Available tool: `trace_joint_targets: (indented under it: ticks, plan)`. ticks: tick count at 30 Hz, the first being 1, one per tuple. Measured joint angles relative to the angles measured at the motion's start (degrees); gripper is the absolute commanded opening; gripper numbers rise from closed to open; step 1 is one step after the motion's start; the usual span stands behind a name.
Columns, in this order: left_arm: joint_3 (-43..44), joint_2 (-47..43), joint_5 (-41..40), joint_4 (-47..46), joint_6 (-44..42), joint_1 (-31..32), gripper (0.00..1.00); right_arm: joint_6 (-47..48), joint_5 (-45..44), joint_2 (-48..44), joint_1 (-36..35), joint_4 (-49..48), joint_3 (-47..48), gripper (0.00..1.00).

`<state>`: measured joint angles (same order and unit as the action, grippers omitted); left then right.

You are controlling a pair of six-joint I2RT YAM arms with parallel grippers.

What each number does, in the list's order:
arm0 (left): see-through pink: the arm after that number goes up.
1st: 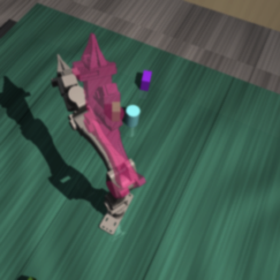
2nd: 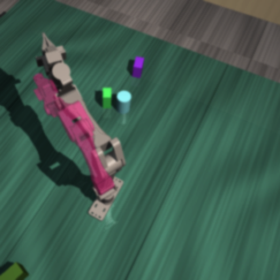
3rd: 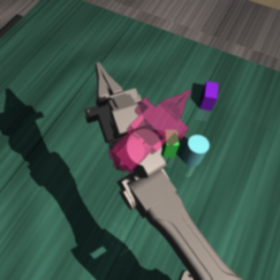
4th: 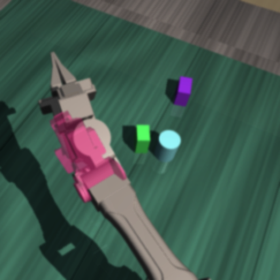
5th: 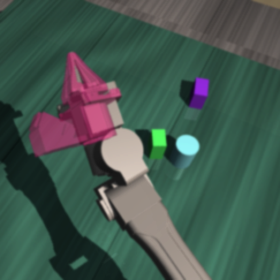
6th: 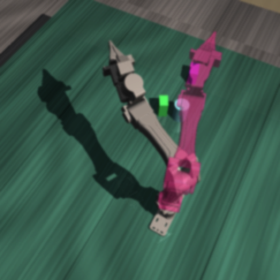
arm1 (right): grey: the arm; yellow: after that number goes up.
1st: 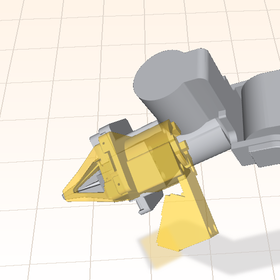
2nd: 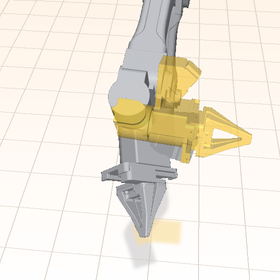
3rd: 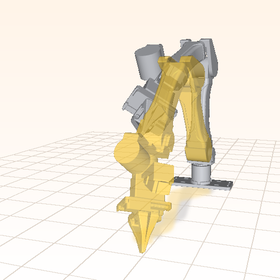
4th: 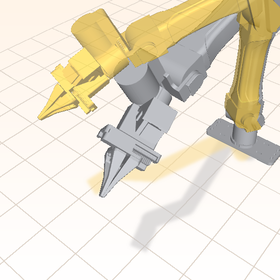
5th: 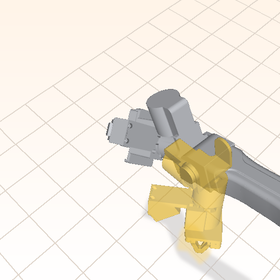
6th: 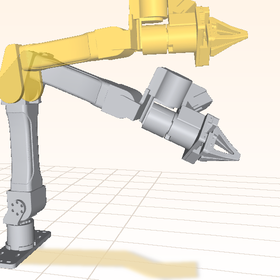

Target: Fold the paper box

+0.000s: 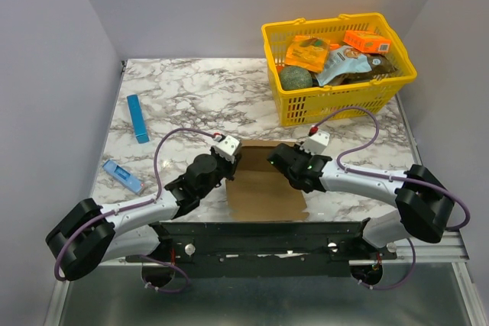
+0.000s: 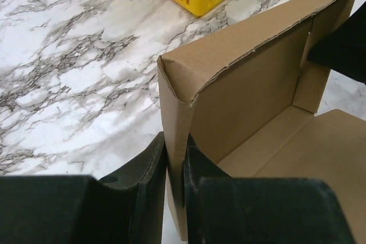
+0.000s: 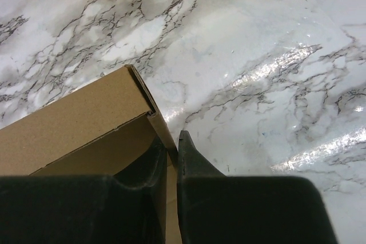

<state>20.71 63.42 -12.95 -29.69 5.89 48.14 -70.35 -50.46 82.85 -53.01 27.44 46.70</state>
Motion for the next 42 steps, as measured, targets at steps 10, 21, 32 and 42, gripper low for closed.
trace_joint_targets:
  ticks: [10, 21, 32, 42]
  plan:
    - [-0.11, 2.05, 0.46, -2.19, 0.44, -0.07, 0.00, 8.35, 0.55, -4.76, 0.11, -6.51, -4.70, 0.48]
    - [2.49, 11.89, -7.74, -5.88, 1.68, -0.92, 0.00, 23.56, 6.45, -18.99, 1.33, -12.55, -15.06, 0.88]
    - [-0.22, 15.58, -7.28, -17.42, -1.79, -1.05, 0.00, 38.71, 26.77, -40.54, 1.22, -15.61, -17.55, 0.95]
    - [-2.01, 21.40, -4.15, -29.51, -5.70, -0.04, 0.00, 46.27, 36.44, -31.41, 1.22, -22.16, -3.69, 1.00]
